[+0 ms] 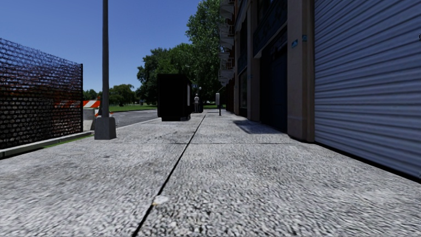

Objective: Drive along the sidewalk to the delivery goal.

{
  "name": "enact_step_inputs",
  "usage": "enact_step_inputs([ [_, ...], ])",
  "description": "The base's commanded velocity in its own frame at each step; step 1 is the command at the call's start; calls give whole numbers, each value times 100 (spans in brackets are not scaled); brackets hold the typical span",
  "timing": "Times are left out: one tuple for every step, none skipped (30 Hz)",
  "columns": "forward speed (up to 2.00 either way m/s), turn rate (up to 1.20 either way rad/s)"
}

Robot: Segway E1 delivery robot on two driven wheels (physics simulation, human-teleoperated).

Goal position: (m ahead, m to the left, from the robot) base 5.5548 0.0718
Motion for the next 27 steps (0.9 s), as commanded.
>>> enact_step_inputs([
  [200,0],
  [200,0],
  [200,0],
  [200,0],
  [200,0],
  [200,0],
  [200,0],
  [200,0],
  [200,0],
  [200,0],
  [200,0],
  [200,0],
  [200,0],
  [200,0],
  [200,0],
  [200,0],
  [200,0],
  [200,0],
  [200,0],
  [200,0],
  [200,0],
  [200,0],
  [200,0],
  [200,0],
  [200,0],
  [200,0],
  [200,0],
])
